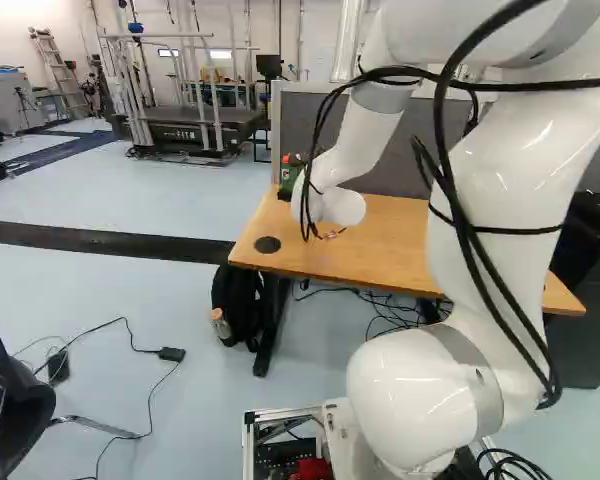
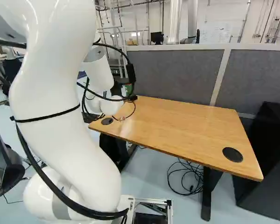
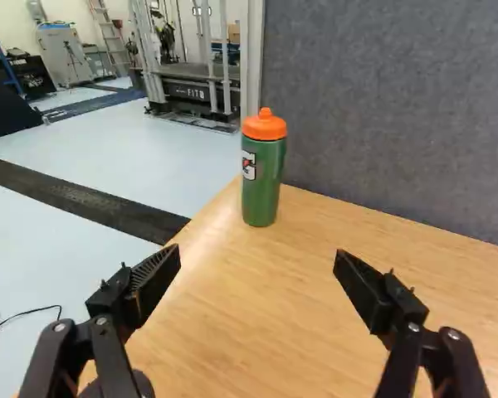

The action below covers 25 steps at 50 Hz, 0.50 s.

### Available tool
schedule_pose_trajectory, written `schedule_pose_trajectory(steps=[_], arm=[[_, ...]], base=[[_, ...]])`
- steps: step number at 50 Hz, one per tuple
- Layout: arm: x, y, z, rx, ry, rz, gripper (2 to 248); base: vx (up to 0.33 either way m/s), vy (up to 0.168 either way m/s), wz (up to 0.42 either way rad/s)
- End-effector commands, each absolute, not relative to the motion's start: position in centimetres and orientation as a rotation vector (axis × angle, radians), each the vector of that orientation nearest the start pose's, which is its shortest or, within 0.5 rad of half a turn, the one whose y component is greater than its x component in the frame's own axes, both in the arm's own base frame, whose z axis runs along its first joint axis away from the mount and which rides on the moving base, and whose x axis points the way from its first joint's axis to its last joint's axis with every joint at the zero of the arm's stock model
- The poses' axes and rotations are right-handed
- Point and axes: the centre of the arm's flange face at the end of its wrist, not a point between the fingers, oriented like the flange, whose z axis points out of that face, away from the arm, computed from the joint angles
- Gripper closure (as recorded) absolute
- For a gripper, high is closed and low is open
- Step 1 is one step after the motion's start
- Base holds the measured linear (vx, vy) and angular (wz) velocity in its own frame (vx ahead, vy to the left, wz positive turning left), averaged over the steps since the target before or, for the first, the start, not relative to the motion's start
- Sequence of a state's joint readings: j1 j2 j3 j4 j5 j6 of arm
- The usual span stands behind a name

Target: Pick up the green bottle from the table

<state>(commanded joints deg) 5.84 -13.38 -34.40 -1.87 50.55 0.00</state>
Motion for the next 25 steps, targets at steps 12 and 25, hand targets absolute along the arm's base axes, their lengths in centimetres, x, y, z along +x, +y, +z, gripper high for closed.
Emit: schedule_pose_trajectory(steps=[12, 25], arm=[[49.0, 5.8, 36.9, -2.474, -0.188, -1.804, 3], [51.7, 6.2, 36.7, -2.460, -0.191, -1.818, 3]], base=[[0.000, 0.000, 0.000], [0.000, 0.000, 0.000]])
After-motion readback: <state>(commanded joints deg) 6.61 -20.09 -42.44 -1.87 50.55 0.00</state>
